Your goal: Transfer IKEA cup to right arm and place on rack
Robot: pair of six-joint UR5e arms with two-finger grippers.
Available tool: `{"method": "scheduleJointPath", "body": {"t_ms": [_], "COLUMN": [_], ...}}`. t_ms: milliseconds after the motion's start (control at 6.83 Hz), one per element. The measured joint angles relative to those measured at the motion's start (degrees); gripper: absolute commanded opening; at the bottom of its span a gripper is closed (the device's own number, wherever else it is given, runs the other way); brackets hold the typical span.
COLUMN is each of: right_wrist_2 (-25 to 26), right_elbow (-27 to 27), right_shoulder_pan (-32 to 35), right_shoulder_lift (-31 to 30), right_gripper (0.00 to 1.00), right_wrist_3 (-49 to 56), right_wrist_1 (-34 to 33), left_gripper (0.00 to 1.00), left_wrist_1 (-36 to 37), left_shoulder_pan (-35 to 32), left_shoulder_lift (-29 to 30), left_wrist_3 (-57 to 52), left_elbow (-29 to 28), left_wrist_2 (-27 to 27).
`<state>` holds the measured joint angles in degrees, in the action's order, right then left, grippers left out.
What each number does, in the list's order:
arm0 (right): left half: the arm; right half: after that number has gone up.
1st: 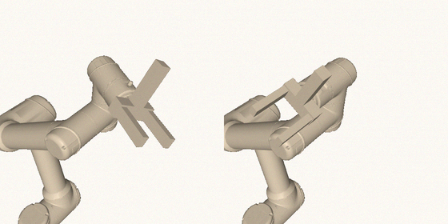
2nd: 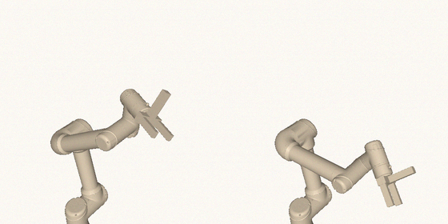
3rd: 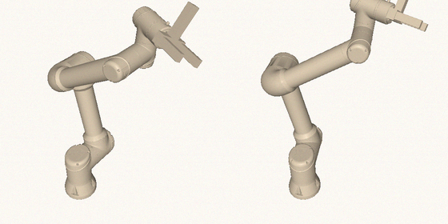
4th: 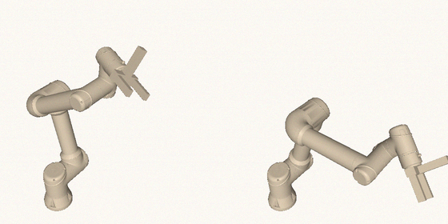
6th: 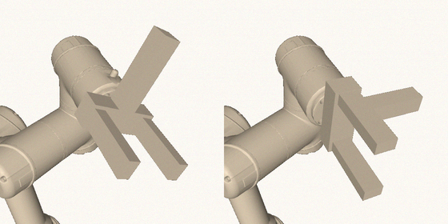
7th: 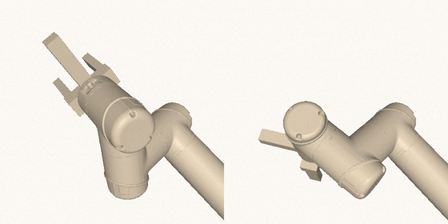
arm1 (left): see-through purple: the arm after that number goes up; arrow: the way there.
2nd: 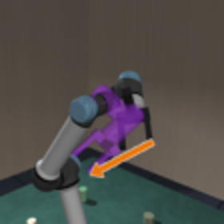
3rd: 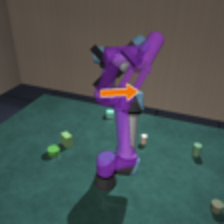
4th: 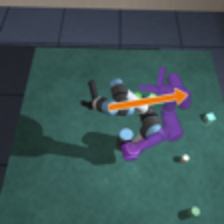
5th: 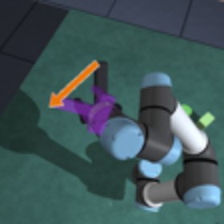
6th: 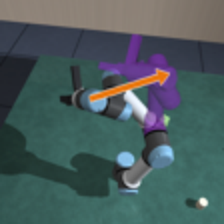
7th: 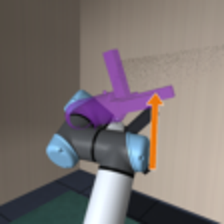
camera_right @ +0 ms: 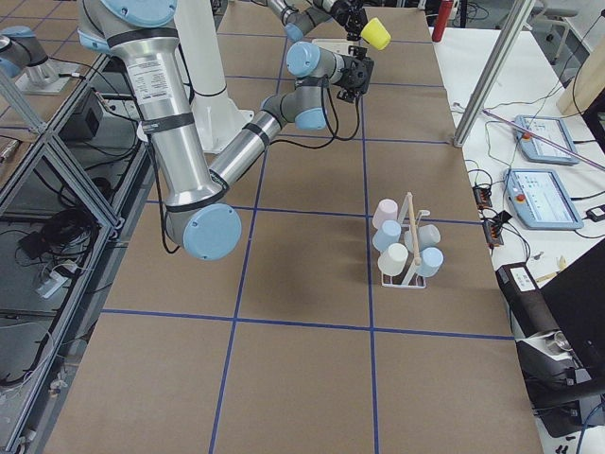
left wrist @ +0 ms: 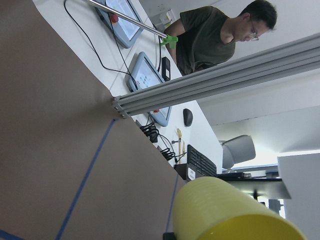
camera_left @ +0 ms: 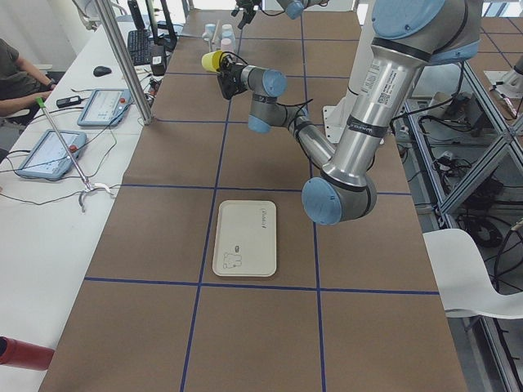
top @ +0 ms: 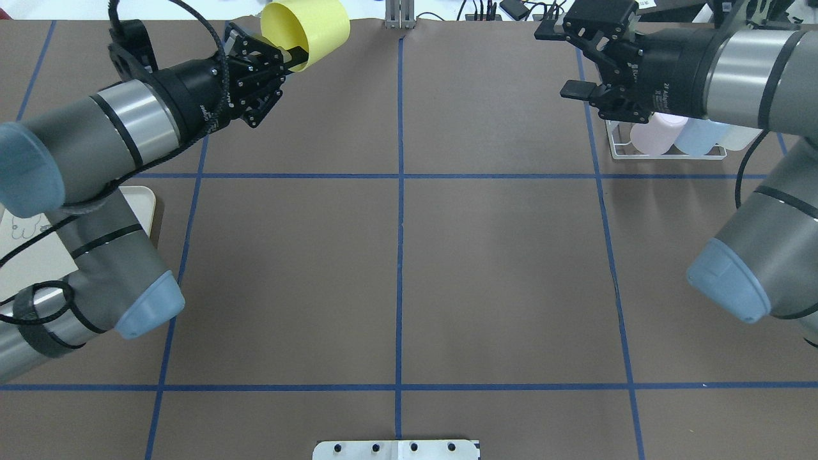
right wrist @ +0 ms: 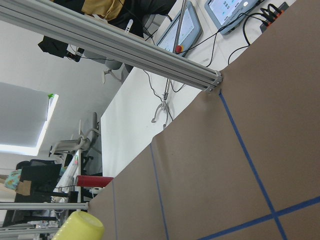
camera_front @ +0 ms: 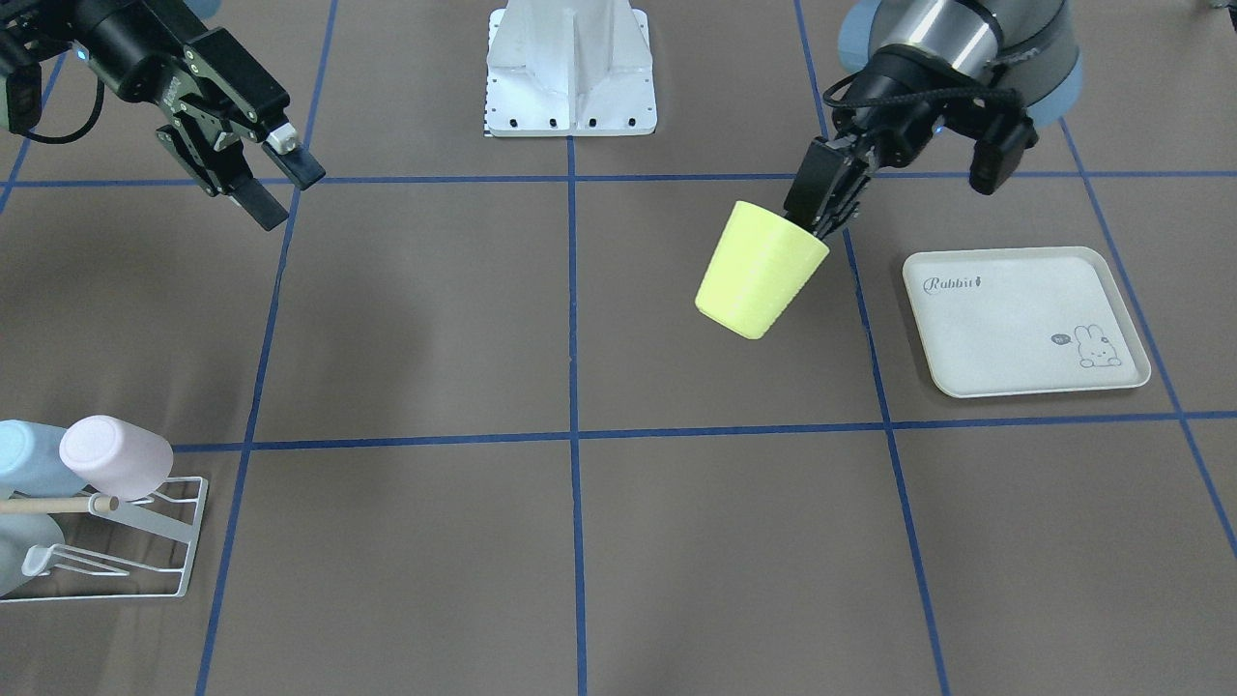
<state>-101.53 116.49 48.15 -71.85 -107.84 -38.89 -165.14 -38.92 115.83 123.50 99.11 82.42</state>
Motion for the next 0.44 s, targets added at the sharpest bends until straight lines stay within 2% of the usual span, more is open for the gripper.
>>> {"method": "scheduleJointPath", "body": {"t_ms": [293,439], "right_wrist_2": [11.12,16.71], "right_elbow": [-3.45,-4.55], "right_shoulder_pan": [-7.06,-10.68], "right_shoulder_lift": [2.08,3.41], "right_gripper": [1.00,1.00], "right_wrist_3": [-5.67,-6.77], "right_wrist_1": [10.10,12.69], "left_gripper": [0.00,0.00], "left_wrist_1": [-12.34,-15.26], "left_shoulder_pan": [2.63,3.19], "left_shoulder_lift": [1.41,1.78], "left_wrist_3": [6.82,8.90], "left_elbow": [-5.66,-6.58], "left_wrist_2": [-4.89,-5.55]}}
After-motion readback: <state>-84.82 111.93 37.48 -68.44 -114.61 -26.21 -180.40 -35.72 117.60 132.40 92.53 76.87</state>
